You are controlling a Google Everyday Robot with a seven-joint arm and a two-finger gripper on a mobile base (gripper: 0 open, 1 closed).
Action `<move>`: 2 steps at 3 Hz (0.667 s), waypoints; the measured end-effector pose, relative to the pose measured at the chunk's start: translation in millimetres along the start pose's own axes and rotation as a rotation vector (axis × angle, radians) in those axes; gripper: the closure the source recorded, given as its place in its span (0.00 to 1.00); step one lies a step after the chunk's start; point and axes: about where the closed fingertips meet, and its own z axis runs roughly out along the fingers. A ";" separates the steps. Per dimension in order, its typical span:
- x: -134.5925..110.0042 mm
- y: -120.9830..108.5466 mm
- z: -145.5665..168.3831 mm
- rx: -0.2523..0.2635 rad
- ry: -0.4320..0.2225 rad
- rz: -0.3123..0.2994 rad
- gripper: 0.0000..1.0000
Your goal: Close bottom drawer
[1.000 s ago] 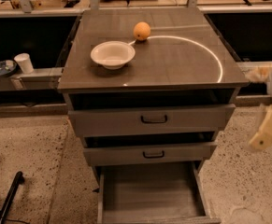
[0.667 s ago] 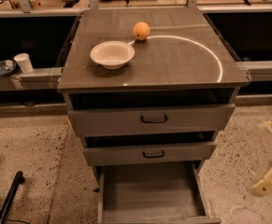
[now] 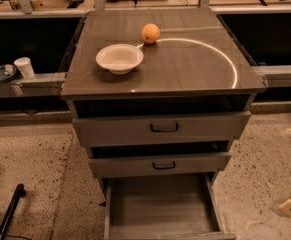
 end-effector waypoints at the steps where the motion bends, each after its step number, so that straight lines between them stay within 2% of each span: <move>1: 6.2 11.8 33.6 -0.060 -0.217 -0.021 0.00; 2: 15.4 18.2 75.2 -0.128 -0.463 -0.007 0.00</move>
Offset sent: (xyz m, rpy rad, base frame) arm 0.0017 0.0256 -0.1513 0.8044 -0.2367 0.2267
